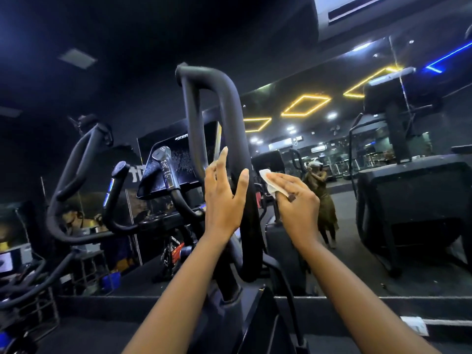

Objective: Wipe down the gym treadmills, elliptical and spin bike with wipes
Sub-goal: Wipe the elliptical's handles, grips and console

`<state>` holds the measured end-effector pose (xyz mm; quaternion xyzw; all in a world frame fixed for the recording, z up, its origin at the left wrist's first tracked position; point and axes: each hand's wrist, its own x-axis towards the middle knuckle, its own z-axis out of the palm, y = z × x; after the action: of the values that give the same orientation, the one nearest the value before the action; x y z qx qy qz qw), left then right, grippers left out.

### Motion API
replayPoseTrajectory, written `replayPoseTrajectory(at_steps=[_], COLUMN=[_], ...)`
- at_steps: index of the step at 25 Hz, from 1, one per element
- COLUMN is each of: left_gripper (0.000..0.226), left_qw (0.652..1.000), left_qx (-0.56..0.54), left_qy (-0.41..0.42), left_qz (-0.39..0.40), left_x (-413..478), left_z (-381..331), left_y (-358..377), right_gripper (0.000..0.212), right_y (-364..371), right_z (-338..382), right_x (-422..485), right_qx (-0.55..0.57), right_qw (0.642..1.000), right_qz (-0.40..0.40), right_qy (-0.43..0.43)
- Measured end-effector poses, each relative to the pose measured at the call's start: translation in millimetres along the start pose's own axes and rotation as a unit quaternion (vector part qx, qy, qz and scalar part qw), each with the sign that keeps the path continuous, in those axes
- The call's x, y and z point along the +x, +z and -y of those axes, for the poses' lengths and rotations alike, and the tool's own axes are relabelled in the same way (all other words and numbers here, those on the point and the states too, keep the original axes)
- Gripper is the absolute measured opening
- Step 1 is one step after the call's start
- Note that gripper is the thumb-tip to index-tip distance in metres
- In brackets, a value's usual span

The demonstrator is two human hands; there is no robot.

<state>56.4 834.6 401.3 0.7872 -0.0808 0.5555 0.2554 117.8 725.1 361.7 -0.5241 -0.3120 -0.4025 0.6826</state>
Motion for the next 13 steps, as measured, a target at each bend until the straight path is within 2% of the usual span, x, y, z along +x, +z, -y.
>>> replayPoseTrajectory(at_steps=[4, 8, 13], left_gripper=[0.060, 0.053, 0.046], left_qw=[0.998, 0.990, 0.985], left_qx=[-0.042, -0.105, -0.136], left_qy=[-0.036, -0.080, -0.090], left_qz=[0.008, -0.039, -0.054], left_x=[41.6, 81.0, 93.5], left_z=[-7.6, -9.9, -8.6], left_y=[14.1, 28.6, 37.7], right_gripper=[0.039, 0.040, 0.042], right_y=[14.3, 29.0, 61.8], right_z=[2.4, -6.0, -6.6], right_x=[53.2, 128.4, 218.8], right_qx=[0.084, 0.156, 0.130], right_qw=[0.996, 0.986, 0.985], right_qz=[0.005, 0.036, 0.116], right_qy=[0.032, 0.035, -0.004])
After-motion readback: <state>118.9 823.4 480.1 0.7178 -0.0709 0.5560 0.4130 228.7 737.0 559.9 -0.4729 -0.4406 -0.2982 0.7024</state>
